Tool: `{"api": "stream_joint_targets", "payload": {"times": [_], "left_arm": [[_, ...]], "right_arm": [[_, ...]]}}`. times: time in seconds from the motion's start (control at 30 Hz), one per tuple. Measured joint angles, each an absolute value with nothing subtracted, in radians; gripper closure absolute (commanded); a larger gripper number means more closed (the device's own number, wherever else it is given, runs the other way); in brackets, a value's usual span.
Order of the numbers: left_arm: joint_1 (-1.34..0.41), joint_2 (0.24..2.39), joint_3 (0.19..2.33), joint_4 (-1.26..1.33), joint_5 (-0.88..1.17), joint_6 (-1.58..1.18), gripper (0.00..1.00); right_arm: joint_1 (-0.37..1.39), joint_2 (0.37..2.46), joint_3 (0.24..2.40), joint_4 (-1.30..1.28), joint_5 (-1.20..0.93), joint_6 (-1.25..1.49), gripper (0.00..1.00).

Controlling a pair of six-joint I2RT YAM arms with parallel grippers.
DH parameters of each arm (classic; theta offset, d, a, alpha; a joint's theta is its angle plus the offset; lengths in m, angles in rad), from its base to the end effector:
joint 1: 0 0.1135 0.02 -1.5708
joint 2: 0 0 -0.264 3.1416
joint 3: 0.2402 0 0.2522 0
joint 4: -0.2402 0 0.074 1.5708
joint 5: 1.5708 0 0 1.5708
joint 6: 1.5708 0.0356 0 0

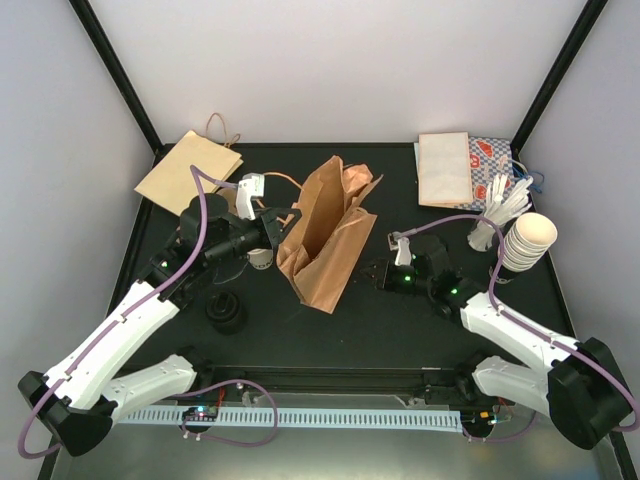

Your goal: Pack the takeout coffee

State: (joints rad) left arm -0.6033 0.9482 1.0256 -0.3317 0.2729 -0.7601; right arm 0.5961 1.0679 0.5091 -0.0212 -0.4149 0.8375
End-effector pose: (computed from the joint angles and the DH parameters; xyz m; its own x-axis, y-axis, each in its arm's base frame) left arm 0.1678 -0.1273 0.3795 -0.6746 -0.3409 -0.6547 0.4090 0.5658 -0.7160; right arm 0.1752 0.1362 0.2074 -0.8926 0.2161 -0.3957 -0.1937 0.6088 0.7693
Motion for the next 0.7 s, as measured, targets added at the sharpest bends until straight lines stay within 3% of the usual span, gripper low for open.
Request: {"api": "stream_joint_targets", "payload": {"times": [0.7], "left_arm": [[-0.603,0.948,1.025,-0.327,0.273,-0.760,0.98]], "right_arm": [[0.596,1.100,0.509,0.019,-0.425,0.853,0.71]]}}
